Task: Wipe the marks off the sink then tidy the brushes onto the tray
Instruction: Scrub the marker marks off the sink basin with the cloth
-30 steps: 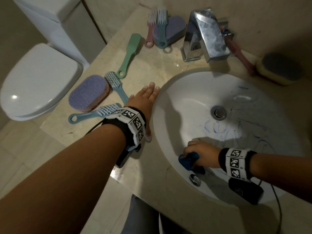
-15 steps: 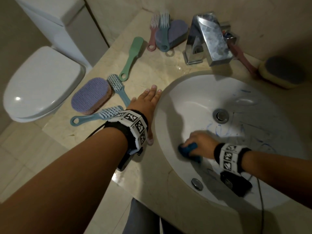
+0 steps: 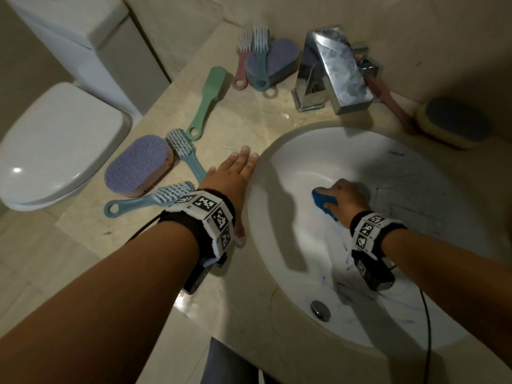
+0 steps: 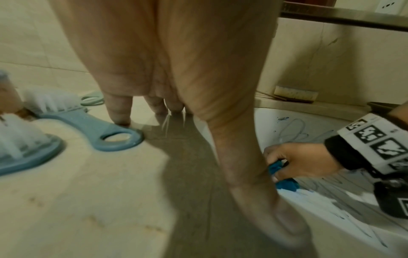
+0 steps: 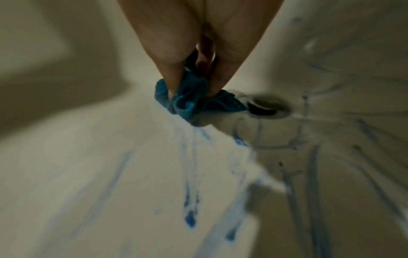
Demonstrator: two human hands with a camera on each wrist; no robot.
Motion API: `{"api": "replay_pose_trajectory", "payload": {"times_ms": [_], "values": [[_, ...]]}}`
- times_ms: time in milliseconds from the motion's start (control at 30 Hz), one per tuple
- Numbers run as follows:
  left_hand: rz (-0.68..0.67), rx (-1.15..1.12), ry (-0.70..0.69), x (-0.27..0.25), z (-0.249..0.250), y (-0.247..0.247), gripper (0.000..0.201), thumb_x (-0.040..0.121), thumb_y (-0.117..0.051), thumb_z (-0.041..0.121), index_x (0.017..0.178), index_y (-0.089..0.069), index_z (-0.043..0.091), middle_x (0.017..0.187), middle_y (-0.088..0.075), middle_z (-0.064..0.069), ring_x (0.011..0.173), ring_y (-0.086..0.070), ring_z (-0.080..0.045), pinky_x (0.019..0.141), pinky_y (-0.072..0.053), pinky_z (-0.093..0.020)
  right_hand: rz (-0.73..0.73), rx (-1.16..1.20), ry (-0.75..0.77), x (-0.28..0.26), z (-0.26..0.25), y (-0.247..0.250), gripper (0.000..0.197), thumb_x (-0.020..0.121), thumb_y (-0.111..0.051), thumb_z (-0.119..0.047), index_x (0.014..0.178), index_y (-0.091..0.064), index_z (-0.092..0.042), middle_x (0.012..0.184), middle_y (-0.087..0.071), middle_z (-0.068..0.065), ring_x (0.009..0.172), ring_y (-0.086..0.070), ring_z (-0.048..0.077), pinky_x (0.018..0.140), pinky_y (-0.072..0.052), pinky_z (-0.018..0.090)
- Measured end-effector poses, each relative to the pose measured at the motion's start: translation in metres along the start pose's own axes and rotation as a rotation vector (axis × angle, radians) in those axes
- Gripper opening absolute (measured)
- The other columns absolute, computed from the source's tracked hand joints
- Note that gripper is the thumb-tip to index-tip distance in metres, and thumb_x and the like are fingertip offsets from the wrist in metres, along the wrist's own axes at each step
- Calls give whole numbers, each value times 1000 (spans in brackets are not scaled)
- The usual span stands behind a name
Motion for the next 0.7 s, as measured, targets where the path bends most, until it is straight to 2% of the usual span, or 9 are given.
{"api": "replay_pose_trajectory", "payload": {"times_ms": [100, 200, 233, 300, 367, 400, 467, 633, 700], "values": [[5, 3, -2, 0, -1, 1, 166, 32, -94, 41, 145, 25, 17, 154, 30, -1, 145, 16, -21, 119, -12, -46, -73, -176, 61, -13, -8, -15, 39, 90, -53, -12, 128, -57, -19, 118, -52, 14, 108, -49, 31, 87, -37, 31], [6, 2, -4, 1, -1, 1, 167, 31, -94, 42, 145, 25, 17, 154, 30, -1, 145, 16, -21, 120, -12, -45, -310, -178, 242, -39, -19, -41, 31, 86, -58, 0, 117, -62, -4, 91, -47, 8, 90, -50, 24, 75, -37, 16], [7, 1, -3, 2, -1, 1, 167, 31, -94, 42, 145, 26, 17, 153, 30, -1, 145, 16, -21, 120, -12, -45, -285, -296, 326, -34, -21, -35, 22, 84, -61, 1, 106, -65, 0, 83, -45, 5, 82, -49, 20, 67, -37, 14], [5, 2, -4, 2, -1, 0, 167, 31, -94, 42, 145, 26, 17, 153, 30, -1, 145, 16, -21, 120, -12, -45, -161, -82, 208, -13, -7, -17, 9, 77, -72, -7, 82, -64, -5, 72, -47, 4, 68, -46, 17, 57, -35, 15], [11, 7, -4, 3, -1, -1, 168, 30, -94, 43, 145, 26, 17, 154, 30, -2, 145, 16, -21, 120, -12, -45, -84, -71, 69, 7, 9, -4, 12, 74, -73, -9, 80, -65, -16, 73, -48, 3, 66, -44, 16, 60, -35, 15], [10, 9, -7, 2, 0, -1, 167, 30, -94, 43, 145, 25, 17, 154, 29, -2, 145, 16, -21, 120, -12, -45, -56, -30, 14, 11, 17, -6, 14, 77, -68, -8, 77, -59, -19, 72, -47, 2, 63, -44, 15, 62, -36, 23], [5, 5, -7, 1, 1, 1, 166, 32, -94, 42, 145, 25, 17, 154, 29, -2, 145, 16, -21, 120, -12, -45, -70, 39, 44, 0, 12, -15, 19, 84, -60, -2, 70, -49, -10, 60, -45, 4, 53, -45, 11, 59, -36, 28], [13, -4, 6, -2, 1, 2, 164, 34, -94, 41, 146, 24, 18, 154, 29, 0, 145, 16, -20, 119, -13, -47, -139, -133, 151, -16, 6, -18, 12, 86, -62, -2, 86, -51, -8, 75, -44, 1, 66, -56, 11, 48, -36, 3], [12, -2, 3, -1, -1, 0, 165, 34, -94, 42, 145, 25, 18, 154, 29, 0, 145, 16, -20, 119, -12, -47, -73, -86, 33, 1, 26, -6, 14, 86, -62, 0, 100, -62, -3, 89, -54, 8, 86, -64, 15, 57, -39, 0]]}}
Point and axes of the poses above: each hand's wrist, its own x-axis towards the middle knuckle, its own y-axis out of the back of the hand, z = x × y, the point moved 7 cm from there along x, towards the middle knuckle
